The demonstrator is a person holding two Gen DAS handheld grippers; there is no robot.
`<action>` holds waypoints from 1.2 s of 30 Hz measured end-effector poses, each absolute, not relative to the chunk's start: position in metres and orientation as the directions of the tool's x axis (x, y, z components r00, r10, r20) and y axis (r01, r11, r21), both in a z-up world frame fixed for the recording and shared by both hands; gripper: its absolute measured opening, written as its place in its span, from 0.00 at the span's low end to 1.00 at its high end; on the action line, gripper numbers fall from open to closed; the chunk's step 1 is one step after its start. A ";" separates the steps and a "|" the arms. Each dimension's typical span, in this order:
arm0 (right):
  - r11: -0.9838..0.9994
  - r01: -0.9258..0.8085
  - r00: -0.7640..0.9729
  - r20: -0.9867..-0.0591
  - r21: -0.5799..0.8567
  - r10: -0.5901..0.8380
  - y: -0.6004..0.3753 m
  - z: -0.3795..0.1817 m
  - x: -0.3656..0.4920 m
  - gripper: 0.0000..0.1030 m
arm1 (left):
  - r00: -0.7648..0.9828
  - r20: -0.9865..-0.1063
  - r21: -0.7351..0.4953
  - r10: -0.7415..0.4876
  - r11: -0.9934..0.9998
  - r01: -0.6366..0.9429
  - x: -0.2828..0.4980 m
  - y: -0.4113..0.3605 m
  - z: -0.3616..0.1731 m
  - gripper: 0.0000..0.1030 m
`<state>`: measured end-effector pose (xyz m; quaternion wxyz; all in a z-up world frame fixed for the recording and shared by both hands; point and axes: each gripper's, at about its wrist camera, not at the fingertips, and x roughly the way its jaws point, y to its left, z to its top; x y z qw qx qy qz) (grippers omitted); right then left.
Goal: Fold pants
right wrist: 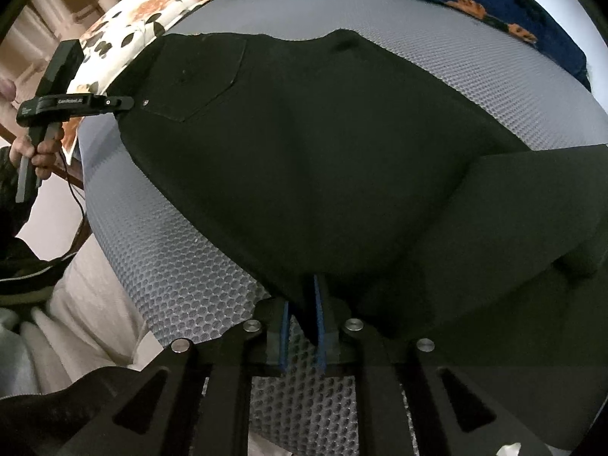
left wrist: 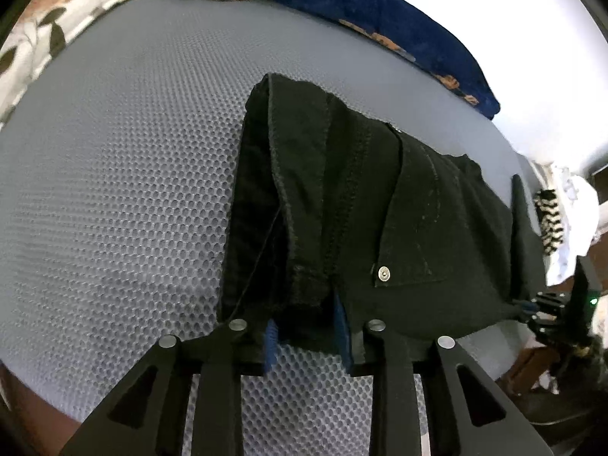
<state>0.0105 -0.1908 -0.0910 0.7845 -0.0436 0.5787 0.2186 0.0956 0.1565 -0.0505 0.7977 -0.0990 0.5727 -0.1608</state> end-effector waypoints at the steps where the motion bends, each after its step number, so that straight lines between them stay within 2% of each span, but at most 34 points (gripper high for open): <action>1: 0.902 -0.393 0.239 -0.927 0.179 0.288 -0.192 -0.090 0.010 0.22 | 0.300 -0.883 -0.330 -0.361 0.932 0.150 0.090 0.155 -0.048 0.31; 4: 0.895 -0.394 0.253 -0.911 0.210 0.325 -0.202 -0.079 0.003 0.37 | 0.325 -0.900 -0.261 -0.291 0.956 0.132 0.078 0.154 -0.037 0.35; 8: 0.901 -0.376 0.301 -0.890 0.218 0.341 -0.221 -0.059 -0.013 0.39 | 0.380 -0.900 -0.169 -0.211 0.975 0.142 0.059 0.155 -0.018 0.36; 13: 0.938 -0.274 0.358 -0.882 0.214 0.306 -0.254 -0.051 -0.025 0.39 | 0.475 -0.867 -0.077 -0.149 0.983 0.166 0.042 0.146 0.006 0.36; 19: 0.942 -0.128 0.401 -0.853 0.310 0.335 -0.294 -0.061 -0.022 0.40 | 0.499 -0.813 -0.126 -0.300 0.927 0.353 0.032 0.080 0.020 0.37; 22: 0.934 -0.080 0.421 -0.837 0.349 0.349 -0.303 -0.062 -0.016 0.40 | 0.440 -0.806 -0.174 -0.396 0.869 0.463 0.030 0.034 0.016 0.39; 29: 0.905 0.034 0.456 -0.813 0.423 0.363 -0.332 -0.061 -0.004 0.40 | 0.286 -0.806 -0.220 -0.519 0.711 0.668 0.018 -0.079 0.002 0.39; 36: 0.856 0.129 0.500 -0.778 0.501 0.380 -0.369 -0.059 0.008 0.40 | 0.168 -0.830 -0.237 -0.532 0.610 0.756 0.002 -0.165 -0.023 0.39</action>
